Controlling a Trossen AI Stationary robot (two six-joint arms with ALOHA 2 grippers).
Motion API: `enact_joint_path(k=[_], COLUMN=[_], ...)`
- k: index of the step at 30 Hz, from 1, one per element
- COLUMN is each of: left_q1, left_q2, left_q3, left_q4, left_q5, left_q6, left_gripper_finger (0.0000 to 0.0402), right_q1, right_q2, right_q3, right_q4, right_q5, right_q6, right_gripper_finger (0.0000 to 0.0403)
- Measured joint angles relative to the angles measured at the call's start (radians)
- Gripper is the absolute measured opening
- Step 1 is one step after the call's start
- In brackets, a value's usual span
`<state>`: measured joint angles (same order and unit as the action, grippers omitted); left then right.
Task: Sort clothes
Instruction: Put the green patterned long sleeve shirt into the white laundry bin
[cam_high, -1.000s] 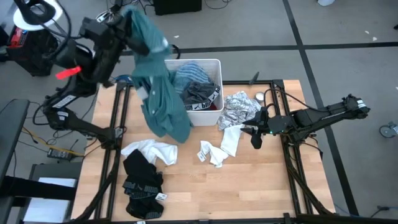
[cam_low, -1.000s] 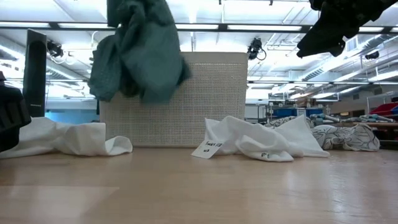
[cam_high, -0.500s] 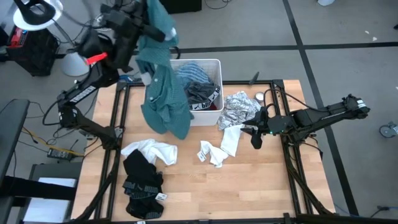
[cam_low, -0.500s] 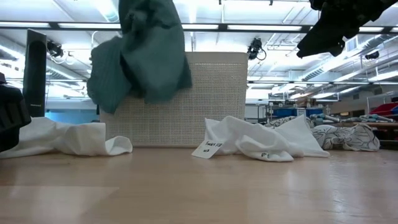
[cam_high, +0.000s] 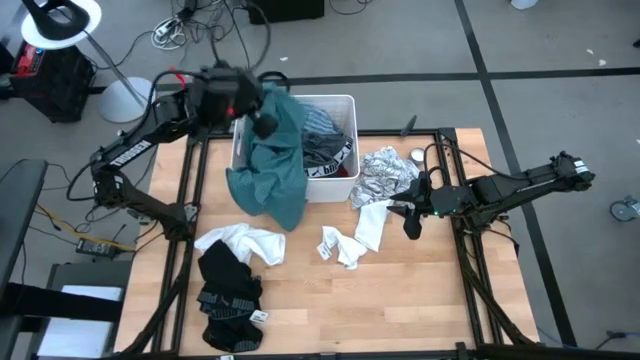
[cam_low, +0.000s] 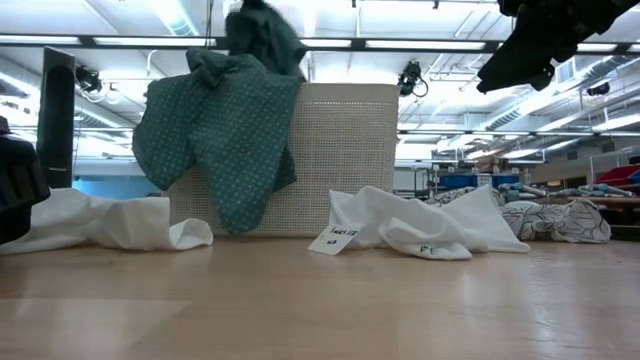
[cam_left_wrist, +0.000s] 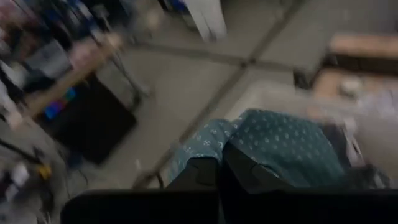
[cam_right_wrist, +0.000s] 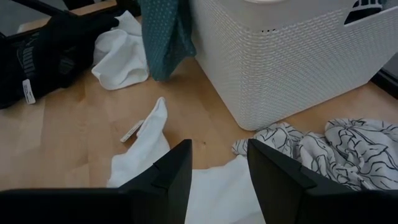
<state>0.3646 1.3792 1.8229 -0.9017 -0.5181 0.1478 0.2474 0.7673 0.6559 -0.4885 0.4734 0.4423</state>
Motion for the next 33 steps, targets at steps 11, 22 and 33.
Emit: enact_joint_path(k=[11, 22, 33], left_q1=[0.0, 0.008, -0.007], left_q2=[0.001, 0.002, 0.002], left_q3=[-0.248, -0.559, -0.455], left_q4=[-0.178, 0.123, 0.05], left_q5=[0.062, 0.222, 0.218], left_q6=[-0.183, -0.208, -0.227], left_gripper_finger=[0.0006, 0.008, 0.0132], right_q1=[0.0, 0.0, 0.0], right_q2=[0.0, 0.0, 0.0], right_q3=[0.0, 0.0, 0.0], right_q4=[0.001, 0.001, 0.001], right_q5=[0.009, 0.009, 0.009], right_q6=[0.009, 0.026, 0.026], right_gripper_finger=[0.0155, 0.0155, 0.0155])
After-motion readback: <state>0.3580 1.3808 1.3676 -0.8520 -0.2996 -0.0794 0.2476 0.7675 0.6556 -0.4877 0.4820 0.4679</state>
